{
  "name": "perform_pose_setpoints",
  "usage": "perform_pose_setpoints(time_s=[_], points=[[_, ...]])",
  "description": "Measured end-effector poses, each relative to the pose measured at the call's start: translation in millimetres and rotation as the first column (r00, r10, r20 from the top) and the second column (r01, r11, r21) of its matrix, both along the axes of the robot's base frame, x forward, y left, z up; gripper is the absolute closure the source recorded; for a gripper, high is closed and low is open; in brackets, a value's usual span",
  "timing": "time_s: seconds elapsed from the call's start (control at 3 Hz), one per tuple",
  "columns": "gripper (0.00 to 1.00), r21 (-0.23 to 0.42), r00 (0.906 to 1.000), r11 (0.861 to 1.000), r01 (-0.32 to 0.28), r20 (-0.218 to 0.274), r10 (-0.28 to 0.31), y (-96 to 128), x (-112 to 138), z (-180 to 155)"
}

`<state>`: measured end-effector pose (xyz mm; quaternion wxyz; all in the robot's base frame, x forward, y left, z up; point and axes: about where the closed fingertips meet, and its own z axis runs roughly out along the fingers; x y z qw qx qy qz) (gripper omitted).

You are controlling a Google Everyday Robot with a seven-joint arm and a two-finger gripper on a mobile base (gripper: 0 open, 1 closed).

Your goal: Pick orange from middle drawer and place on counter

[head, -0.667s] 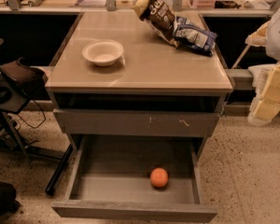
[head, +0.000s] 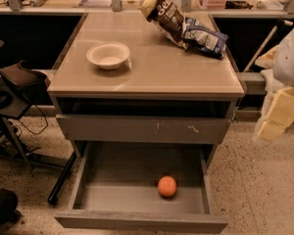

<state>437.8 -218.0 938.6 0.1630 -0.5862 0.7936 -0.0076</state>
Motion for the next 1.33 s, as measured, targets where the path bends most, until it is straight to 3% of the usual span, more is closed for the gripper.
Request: perform_pose_setpoints(time_s=[0.33,0.67,1.0,1.33], points=[[0.00,0.141,0.9925,0.987,0.075,-0.106,-0.061,-1.3,-0.3,-95.0],[0.00,0.265,0.9715,0.944,0.196,-0.183,-0.151,-7.7,0.0,-178.7],[0.00,0.326,0.9269,0.873,0.362,-0.224,-0.301,-24.9,-4.2,-237.4],[0.00,0.281,0.8676,0.824,0.493,-0.233,-0.439,-38.3,-2.8,-283.3]])
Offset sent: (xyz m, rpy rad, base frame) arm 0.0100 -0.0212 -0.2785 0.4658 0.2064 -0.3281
